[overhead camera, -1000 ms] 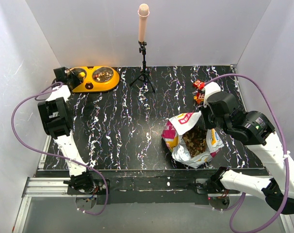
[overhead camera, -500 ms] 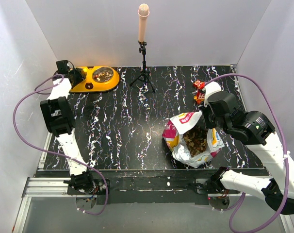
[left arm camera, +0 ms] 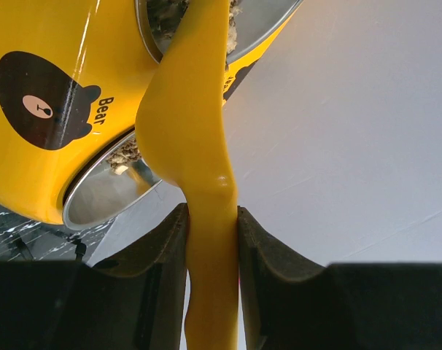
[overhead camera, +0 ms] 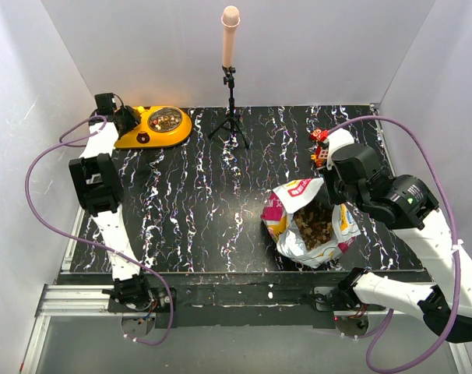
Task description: Serve the pet food
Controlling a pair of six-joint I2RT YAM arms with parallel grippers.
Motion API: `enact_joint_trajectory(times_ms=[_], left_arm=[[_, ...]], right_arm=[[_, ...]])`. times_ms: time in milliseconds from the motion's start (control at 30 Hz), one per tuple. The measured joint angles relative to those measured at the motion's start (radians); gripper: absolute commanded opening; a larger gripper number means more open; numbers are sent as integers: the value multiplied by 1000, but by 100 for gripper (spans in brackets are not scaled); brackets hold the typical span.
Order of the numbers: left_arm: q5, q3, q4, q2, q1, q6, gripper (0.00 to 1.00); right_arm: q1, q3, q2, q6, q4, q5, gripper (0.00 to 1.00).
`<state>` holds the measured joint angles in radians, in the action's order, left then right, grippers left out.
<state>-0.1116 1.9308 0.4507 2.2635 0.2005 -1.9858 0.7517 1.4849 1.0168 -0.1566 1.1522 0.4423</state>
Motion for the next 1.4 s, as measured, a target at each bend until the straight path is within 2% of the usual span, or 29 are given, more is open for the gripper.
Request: enact_joint_trajectory(times_ms=[867, 1200, 1400], left_arm=[[50, -6, 43, -26, 0, -1, 0], [64, 114, 38, -30, 4, -2, 0], [70, 0, 21, -83, 3, -3, 0]], right_arm=[[-6, 13, 8, -3, 14, -19, 1], [-6, 13, 8, -3, 14, -19, 1], [-11, 13, 8, -3, 13, -23, 1]])
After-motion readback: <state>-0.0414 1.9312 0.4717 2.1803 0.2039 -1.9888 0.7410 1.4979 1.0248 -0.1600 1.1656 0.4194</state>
